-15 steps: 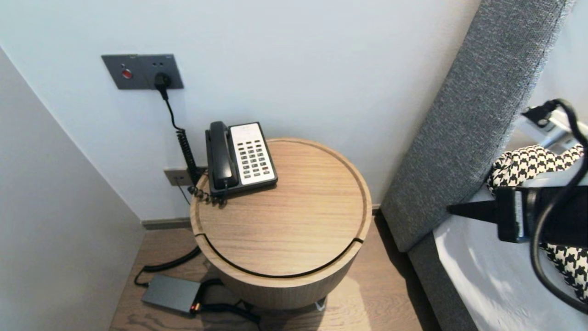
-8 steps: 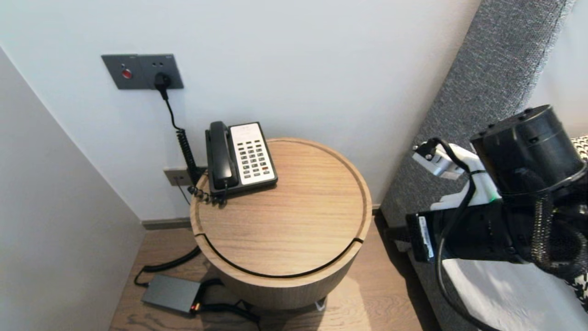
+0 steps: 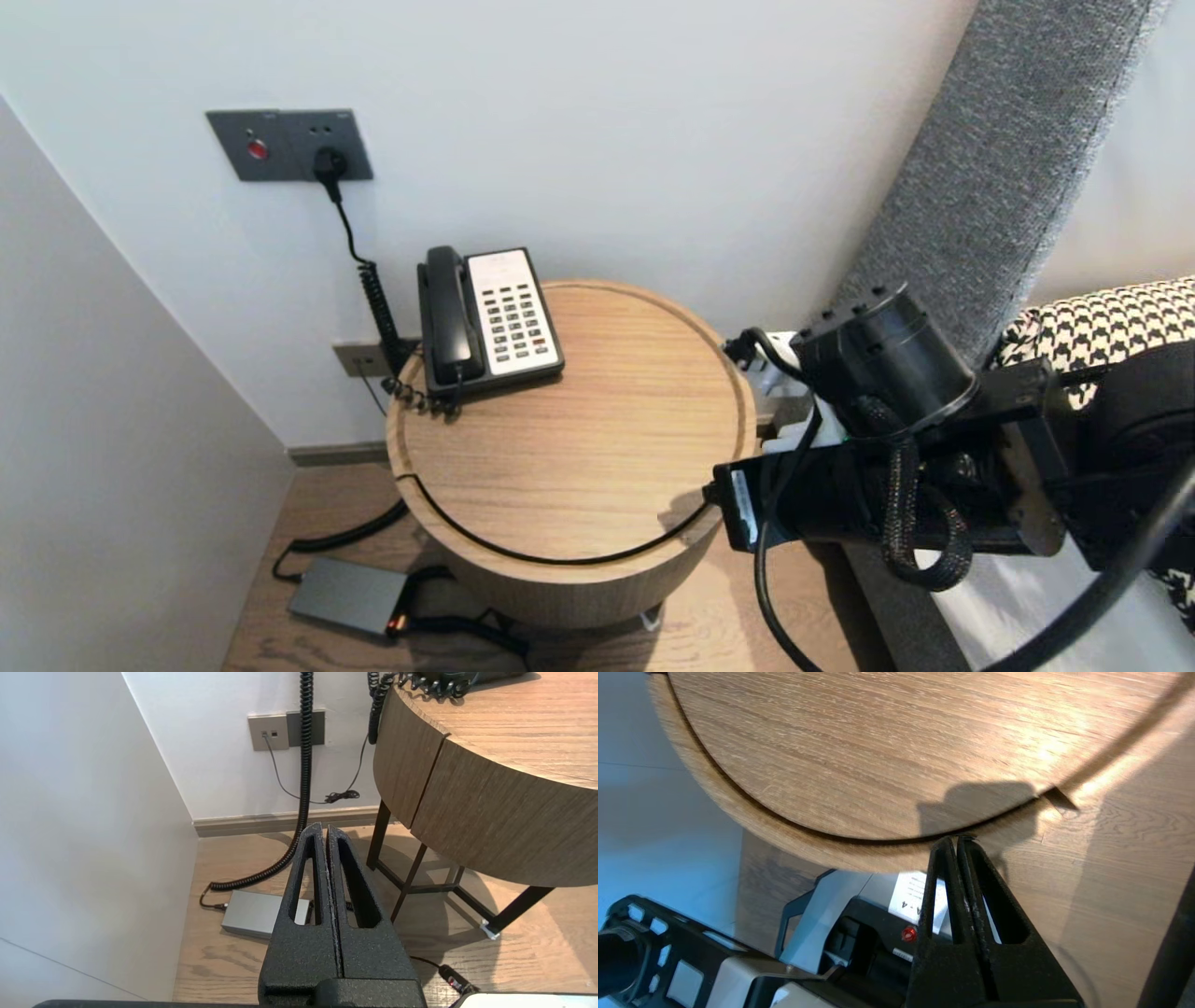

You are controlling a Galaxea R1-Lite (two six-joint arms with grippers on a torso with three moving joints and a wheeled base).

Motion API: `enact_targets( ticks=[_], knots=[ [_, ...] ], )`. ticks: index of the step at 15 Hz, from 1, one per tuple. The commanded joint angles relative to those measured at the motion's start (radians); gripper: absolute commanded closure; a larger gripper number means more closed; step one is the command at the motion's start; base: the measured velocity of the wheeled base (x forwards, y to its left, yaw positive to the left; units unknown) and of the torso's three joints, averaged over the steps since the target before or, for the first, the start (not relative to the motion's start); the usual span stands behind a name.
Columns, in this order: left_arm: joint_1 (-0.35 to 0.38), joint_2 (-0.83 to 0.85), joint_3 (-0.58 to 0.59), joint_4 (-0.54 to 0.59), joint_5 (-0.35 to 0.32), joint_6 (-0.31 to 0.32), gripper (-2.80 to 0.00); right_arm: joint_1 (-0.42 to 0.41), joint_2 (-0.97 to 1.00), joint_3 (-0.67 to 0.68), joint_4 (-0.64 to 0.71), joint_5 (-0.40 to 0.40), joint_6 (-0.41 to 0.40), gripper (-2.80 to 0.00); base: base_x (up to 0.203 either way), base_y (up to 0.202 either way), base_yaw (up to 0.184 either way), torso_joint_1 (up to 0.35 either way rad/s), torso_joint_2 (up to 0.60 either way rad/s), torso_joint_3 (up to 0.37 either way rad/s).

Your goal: Open the nightstand drawer

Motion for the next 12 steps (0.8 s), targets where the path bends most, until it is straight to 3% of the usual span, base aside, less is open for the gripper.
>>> enact_targets(
  ticks=[1,12],
  knots=[
    [0.001,-0.001,0.012,-0.001,0.000,0.000,0.00,0.007,0.051,0.000,-0.017,-0.011,0.002,0.00,0.000,0.000,0.000,0.000,0.00,0.000],
    [0.001,-0.001,0.012,-0.001,0.000,0.000,0.00,0.035,0.120,0.015,-0.029,-0.047,0.002,0.00,0.000,0.000,0.000,0.000,0.00,0.000]
  ],
)
